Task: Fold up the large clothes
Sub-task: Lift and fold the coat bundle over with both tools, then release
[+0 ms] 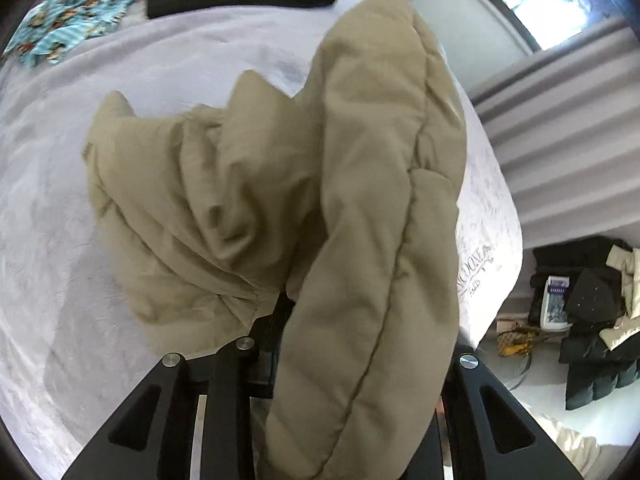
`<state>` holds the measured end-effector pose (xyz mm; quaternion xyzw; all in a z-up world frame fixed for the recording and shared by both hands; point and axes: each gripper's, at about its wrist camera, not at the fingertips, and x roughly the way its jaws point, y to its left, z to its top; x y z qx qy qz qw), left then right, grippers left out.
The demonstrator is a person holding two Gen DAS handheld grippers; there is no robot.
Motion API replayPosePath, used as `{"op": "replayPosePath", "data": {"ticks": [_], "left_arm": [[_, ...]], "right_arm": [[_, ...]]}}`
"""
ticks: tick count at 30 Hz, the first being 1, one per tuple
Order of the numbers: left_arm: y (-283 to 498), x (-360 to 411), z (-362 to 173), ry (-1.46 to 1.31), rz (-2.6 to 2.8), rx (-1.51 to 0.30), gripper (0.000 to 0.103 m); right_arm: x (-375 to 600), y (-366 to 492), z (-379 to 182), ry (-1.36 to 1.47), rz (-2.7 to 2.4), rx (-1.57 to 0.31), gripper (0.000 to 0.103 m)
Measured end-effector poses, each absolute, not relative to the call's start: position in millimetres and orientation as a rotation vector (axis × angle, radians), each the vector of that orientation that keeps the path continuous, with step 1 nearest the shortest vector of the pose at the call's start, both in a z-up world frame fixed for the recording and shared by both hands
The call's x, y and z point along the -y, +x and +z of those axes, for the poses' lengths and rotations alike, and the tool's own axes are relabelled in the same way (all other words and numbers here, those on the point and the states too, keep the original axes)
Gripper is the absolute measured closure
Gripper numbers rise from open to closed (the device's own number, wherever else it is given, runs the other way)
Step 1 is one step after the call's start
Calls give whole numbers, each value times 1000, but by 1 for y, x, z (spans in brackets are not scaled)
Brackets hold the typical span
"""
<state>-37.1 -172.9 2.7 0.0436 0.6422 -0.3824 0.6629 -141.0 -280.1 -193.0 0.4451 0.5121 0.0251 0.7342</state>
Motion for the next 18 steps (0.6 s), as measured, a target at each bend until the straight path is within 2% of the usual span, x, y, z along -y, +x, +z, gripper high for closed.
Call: {"op": "replayPosePath", "data": {"ticks": [2, 4, 5, 13, 15, 16, 17, 18], "left_arm": [[-40, 187, -7, 93, -888, -1472, 68], [-41, 207, -27, 70, -950, -1500, 45], [-44, 220, -36, 35, -1015, -1520, 41], [-47, 266, -98, -44, -1118, -1591, 39], [-55, 272, -106, -77, -1089, -1594, 39], [-44, 257, -105, -85, -1080, -1593, 39], [-44, 260, -105, -86, -1069, -1592, 39], [-46, 261, -106, -79, -1060, -1589, 39]], "right_arm": [[298, -169, -186, 999, 25, -1093, 97], [315, -201, -184, 1028, -15, -1068, 97], [321, -212, -184, 1042, -31, -1059, 97], [340, -274, -183, 1084, -126, -1056, 96], [338, -285, -172, 1047, -132, -1062, 74], [339, -292, -165, 1034, -129, -1048, 41], [345, -304, -156, 1025, -122, -1021, 20], [354, -310, -147, 1023, -114, -995, 20]]}}
